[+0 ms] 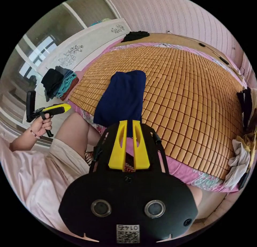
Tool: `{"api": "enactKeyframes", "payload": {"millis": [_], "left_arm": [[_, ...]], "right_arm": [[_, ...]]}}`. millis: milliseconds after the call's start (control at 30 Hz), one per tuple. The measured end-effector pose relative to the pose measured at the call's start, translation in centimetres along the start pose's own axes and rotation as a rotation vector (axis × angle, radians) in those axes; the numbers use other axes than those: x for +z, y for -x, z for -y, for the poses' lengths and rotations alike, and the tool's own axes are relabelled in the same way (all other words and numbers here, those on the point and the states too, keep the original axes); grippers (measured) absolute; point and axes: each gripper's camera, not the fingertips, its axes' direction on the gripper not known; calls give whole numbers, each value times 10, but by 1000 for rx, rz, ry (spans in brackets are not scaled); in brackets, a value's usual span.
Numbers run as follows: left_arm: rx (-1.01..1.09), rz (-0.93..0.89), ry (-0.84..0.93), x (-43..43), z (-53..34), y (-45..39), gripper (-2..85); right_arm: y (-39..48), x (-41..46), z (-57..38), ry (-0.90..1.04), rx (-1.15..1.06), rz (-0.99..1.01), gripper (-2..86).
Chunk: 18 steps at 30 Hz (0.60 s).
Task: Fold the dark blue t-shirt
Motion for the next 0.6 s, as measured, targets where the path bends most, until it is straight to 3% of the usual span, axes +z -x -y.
{"api": "enactKeyframes", "payload": {"millis": [100, 200, 333, 467, 600], "left_arm": [[-19, 4, 27, 0, 3, 7, -10], [-10, -14, 5, -14, 11, 5, -10], [50, 55, 15, -35, 15, -1, -9], [40, 54, 35, -43, 16, 5, -4], [47, -7, 113, -26, 27, 5, 34]], "right_arm": [[65, 28, 44, 83, -350, 11, 78], [102, 75, 80, 170, -490, 7, 90], [107, 123, 110, 313, -440, -60, 102], [80, 87, 114, 187, -355, -125, 7], [8, 25, 102, 55, -90, -78, -2]]}}
